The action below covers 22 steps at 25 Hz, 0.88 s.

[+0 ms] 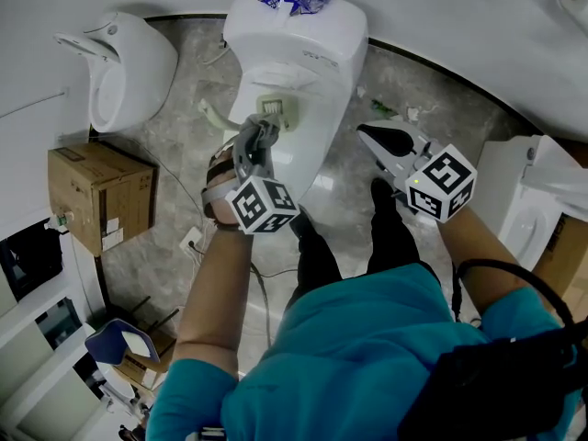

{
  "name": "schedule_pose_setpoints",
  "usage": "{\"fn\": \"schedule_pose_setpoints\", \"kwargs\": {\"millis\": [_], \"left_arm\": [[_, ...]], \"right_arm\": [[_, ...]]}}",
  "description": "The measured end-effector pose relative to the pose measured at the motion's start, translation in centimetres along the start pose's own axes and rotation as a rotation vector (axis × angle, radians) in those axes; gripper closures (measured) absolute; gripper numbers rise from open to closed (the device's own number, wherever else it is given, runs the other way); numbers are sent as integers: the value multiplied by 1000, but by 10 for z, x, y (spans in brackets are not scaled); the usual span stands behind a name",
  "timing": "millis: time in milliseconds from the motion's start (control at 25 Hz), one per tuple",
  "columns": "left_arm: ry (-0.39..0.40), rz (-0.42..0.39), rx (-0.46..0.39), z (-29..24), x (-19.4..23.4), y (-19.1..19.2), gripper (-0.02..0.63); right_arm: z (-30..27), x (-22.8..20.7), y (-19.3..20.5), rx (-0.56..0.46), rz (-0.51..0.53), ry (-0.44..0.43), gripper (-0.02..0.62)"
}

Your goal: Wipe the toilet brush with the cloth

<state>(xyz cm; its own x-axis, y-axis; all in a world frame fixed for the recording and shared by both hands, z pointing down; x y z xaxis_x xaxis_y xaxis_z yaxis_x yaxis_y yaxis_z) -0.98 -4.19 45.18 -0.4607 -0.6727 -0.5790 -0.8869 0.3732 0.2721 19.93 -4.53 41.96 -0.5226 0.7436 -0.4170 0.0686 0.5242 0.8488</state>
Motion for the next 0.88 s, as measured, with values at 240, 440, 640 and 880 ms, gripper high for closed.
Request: {"fn": "schedule_pose_setpoints", "kwargs": {"millis": [240,440,640,880], "left_arm": [[-18,2,-9,-15,-6,7,568],[-26,-6,-17,-25,-15,12,568],[-25,13,-22,-39,-22,18,566],[-15,22,-26,-57,-30,25,568]], "right_arm": [[-5,-6,3,18,7,1,598],[-8,-4,9,32,3,1,598],[-16,-4,14,51,4,-2,598],[-25,-7,20,72,-3,1,598]]}}
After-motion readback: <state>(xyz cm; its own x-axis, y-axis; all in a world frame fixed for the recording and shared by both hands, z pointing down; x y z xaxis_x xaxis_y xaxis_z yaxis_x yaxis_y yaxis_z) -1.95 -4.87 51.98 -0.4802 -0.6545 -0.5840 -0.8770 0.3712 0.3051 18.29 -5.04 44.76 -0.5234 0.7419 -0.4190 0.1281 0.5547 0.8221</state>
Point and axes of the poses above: the fingertips, and each gripper's own axes: z backward along the fingers, x to its left, y out of its underside, the point moved 4 cm from there along z, backward along the fingers, and after that the axes turned 2 degrees about y, right-handed, at the moved point
